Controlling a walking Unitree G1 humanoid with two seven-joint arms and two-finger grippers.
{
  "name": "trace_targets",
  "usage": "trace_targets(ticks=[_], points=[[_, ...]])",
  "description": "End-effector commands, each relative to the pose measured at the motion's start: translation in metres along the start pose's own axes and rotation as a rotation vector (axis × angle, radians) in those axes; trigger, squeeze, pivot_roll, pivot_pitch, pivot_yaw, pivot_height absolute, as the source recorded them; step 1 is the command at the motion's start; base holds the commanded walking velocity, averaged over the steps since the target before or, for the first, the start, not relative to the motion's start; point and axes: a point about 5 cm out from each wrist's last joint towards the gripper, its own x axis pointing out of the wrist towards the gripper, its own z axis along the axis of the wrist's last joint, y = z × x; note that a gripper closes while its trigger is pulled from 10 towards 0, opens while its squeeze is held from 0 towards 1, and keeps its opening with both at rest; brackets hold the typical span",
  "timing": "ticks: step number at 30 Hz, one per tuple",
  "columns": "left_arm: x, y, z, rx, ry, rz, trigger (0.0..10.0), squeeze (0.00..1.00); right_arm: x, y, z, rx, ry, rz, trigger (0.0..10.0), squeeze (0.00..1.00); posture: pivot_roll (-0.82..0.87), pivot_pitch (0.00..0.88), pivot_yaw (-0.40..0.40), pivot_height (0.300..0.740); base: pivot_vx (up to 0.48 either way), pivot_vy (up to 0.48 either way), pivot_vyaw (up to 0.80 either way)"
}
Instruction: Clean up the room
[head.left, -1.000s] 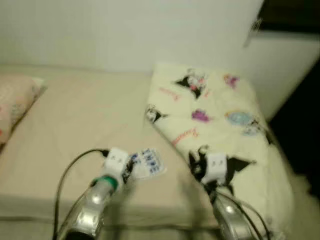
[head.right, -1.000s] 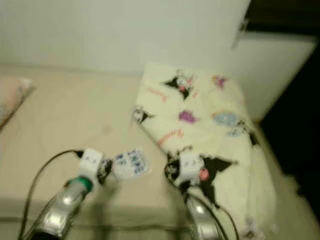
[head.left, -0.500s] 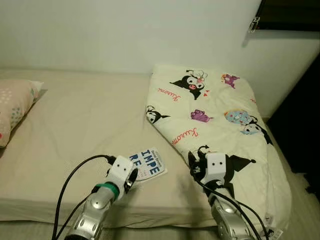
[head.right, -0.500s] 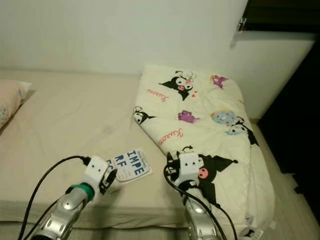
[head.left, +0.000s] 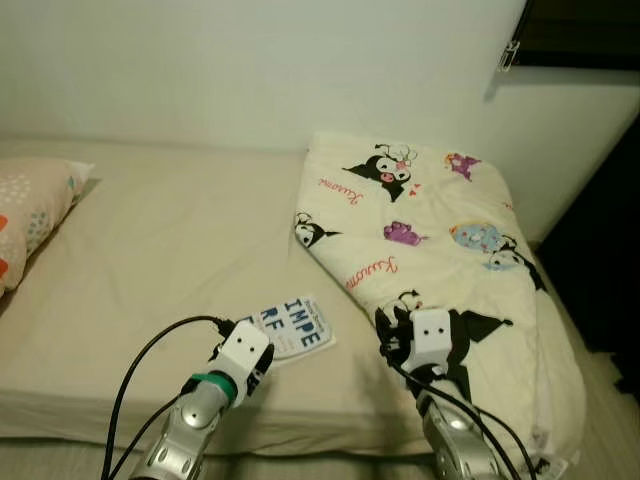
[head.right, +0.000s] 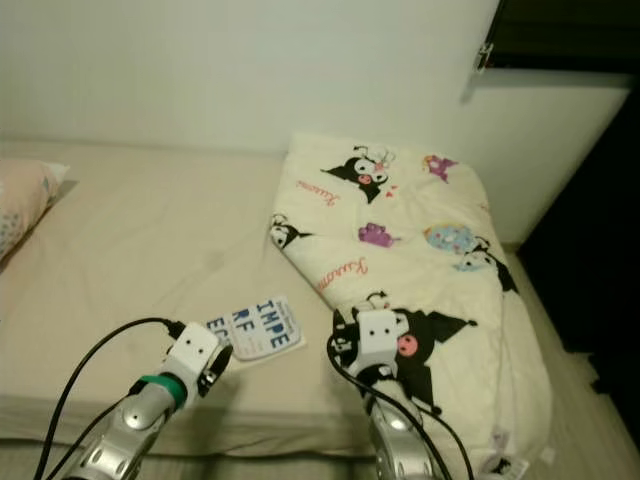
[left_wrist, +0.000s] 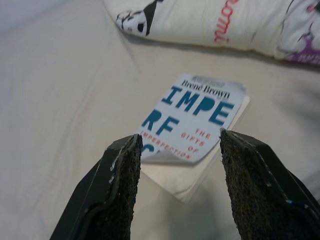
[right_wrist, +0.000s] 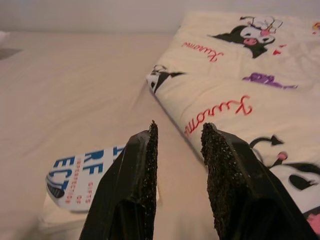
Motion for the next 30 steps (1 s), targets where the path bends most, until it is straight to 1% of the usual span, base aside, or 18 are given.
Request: trace_targets(ticks=[1,8,18,19,25,26,27,28,29,30], points=[[-0.002,0.000,-0.008,0.008,0.028,0.001,10.0,0.00,-0.003,0.003,-0.007,0.017,0.032,0.004,10.0,0.00,-0.06,0.049,0.057,0.635,0.000,0.000,0.00],[-0.002,0.001,-0.008,0.013,0.030,0.009,10.0,0.00,-0.003,0.003,-0.008,0.013,0.034,0.011,10.0,0.00,-0.06,0.049,0.057,0.615,0.000,0.000,0.00],[-0.002,0.002,-0.010,0.016,0.031,0.027,10.0,0.00,-0.004,0.002,-0.007,0.003,0.034,0.021,10.0,0.00,-0.05,0.052,0.049,0.570,0.000,0.000,0.00],[-0.003,0.002,-0.010,0.015,0.031,0.031,10.0,0.00,-0.004,0.002,-0.007,0.002,0.033,0.024,10.0,0.00,-0.05,0.056,0.046,0.560,0.000,0.000,0.00],[-0.004,0.004,-0.009,0.020,0.027,0.058,10.0,0.00,-0.006,0.004,-0.008,0.003,0.046,0.055,10.0,0.00,-0.05,0.063,0.042,0.556,0.000,0.000,0.00],[-0.004,0.007,-0.008,0.052,0.015,0.075,10.0,0.00,-0.007,0.006,-0.009,0.004,0.050,0.072,10.0,0.00,-0.05,0.072,0.037,0.556,0.000,0.000,0.00],[-0.004,0.007,-0.008,0.052,0.015,0.075,10.0,0.00,-0.007,0.006,-0.009,0.004,0.050,0.072,10.0,0.00,-0.05,0.072,0.037,0.556,0.000,0.000,0.00],[-0.003,0.011,-0.005,0.100,0.000,0.089,10.0,0.00,-0.008,0.007,-0.009,0.005,0.049,0.083,10.0,0.00,-0.05,0.079,0.036,0.556,0.000,0.000,0.00],[-0.003,0.018,-0.001,0.184,-0.025,0.098,10.0,0.00,-0.009,0.007,-0.008,0.005,0.046,0.088,10.0,0.00,-0.05,0.086,0.035,0.556,0.000,0.000,0.00],[-0.003,0.018,-0.001,0.184,-0.025,0.098,10.0,0.00,-0.009,0.007,-0.008,0.005,0.046,0.088,10.0,0.00,-0.05,0.086,0.035,0.556,0.000,0.000,0.00]])
